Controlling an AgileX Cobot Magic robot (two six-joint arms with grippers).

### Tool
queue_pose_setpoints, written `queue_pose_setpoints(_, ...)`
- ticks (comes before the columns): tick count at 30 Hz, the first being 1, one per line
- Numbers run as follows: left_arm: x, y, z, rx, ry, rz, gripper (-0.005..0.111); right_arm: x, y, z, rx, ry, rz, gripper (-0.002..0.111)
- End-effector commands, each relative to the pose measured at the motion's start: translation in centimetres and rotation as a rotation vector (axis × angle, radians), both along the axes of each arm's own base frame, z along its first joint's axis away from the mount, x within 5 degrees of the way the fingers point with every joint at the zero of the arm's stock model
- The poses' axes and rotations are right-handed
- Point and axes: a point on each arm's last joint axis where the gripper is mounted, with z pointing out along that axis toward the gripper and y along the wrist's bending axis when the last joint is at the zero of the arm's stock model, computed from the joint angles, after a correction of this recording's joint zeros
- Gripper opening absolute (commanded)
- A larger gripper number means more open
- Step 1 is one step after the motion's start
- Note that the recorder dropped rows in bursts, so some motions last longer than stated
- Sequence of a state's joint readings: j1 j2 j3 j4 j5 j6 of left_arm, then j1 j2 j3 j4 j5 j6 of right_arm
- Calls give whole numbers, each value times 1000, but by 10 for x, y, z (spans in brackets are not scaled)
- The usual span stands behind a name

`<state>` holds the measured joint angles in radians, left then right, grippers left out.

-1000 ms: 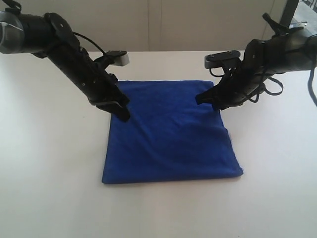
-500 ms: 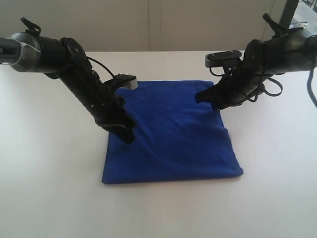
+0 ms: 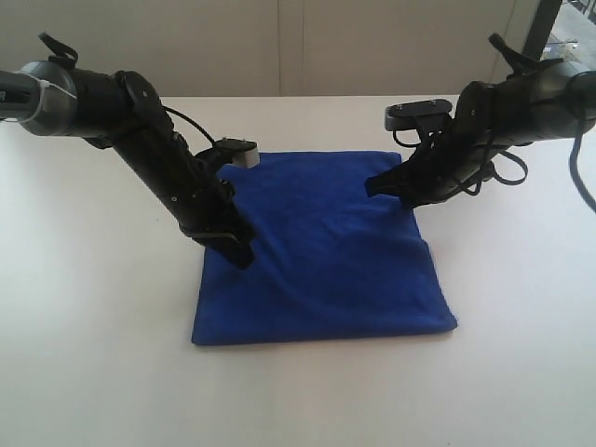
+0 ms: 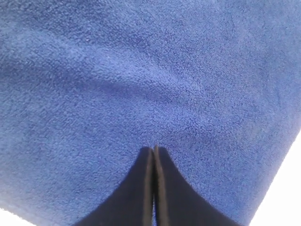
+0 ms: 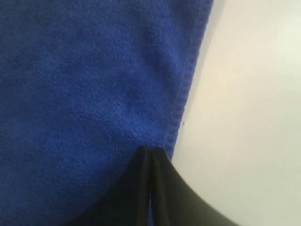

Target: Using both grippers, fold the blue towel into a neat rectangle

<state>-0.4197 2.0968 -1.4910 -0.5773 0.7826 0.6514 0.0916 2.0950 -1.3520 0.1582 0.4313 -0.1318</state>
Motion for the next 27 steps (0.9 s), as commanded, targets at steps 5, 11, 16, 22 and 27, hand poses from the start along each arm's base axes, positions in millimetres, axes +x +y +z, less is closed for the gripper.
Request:
queue_pose_setpoints(5, -3, 0, 2, -5, 10, -12, 0, 1, -3, 15, -33, -54, 21, 0)
queue_pose_setpoints(11, -3, 0, 2, -5, 7, -11, 0, 1, -6, 18, -88, -65, 65, 0)
queue_pose_setpoints(16, -3, 0, 2, -5, 7, -11, 0, 0, -5, 18, -62, -56, 41, 0)
queue_pose_setpoints(22, -2, 0, 2, -5, -4, -4, 0, -1, -1, 11, 12, -13, -11, 17)
queue_pose_setpoints(27, -2, 0, 2, -5, -4, -4, 0, -1, 0, 1, 25, 12, -23, 22)
